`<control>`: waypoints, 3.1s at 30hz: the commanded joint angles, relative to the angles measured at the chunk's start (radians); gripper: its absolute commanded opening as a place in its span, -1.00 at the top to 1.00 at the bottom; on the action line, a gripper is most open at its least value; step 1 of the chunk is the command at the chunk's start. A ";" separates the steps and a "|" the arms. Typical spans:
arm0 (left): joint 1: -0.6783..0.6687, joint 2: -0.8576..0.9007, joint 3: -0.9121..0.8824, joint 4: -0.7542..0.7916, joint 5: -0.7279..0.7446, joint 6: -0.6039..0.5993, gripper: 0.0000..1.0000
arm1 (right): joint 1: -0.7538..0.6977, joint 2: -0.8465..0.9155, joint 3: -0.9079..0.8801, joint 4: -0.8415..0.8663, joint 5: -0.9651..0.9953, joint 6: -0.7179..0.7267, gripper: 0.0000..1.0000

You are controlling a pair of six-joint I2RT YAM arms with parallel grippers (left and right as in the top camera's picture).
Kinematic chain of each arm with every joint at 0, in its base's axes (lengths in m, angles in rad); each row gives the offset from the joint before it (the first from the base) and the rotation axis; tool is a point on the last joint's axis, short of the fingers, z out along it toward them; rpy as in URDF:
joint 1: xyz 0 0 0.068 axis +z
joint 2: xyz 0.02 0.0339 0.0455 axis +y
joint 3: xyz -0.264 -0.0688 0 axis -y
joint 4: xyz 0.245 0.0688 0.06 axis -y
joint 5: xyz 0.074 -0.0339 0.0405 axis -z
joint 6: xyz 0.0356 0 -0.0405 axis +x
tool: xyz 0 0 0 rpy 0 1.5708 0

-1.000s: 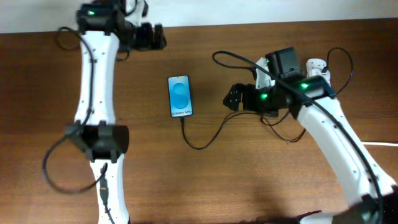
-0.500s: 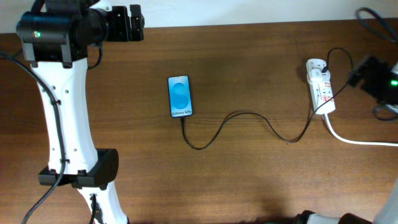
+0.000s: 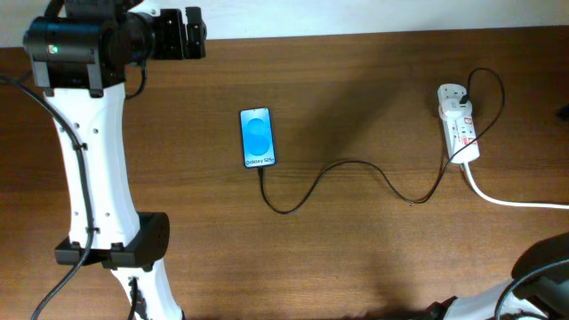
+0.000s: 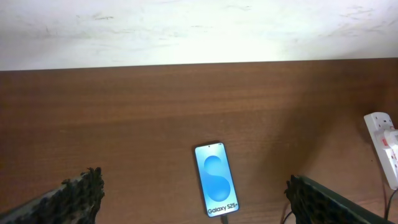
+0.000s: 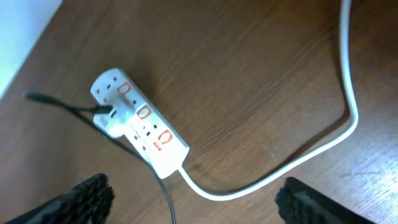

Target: Plug charger to phone and switch on socket

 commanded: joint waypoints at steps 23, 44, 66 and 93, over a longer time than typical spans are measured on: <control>0.002 -0.020 0.004 0.002 -0.011 0.013 -0.99 | 0.177 0.497 0.001 0.263 -0.007 -0.069 -0.99; 0.001 -0.020 0.004 0.002 -0.011 0.013 -0.99 | 0.245 0.505 -0.001 0.269 0.074 -0.084 -0.93; 0.001 -0.020 0.004 0.002 -0.011 0.013 -0.99 | 0.277 0.571 -0.002 0.251 0.010 -0.148 -0.93; 0.001 -0.020 0.004 0.002 -0.011 0.013 -0.99 | 0.415 -0.439 0.250 -0.224 0.007 -0.092 -0.97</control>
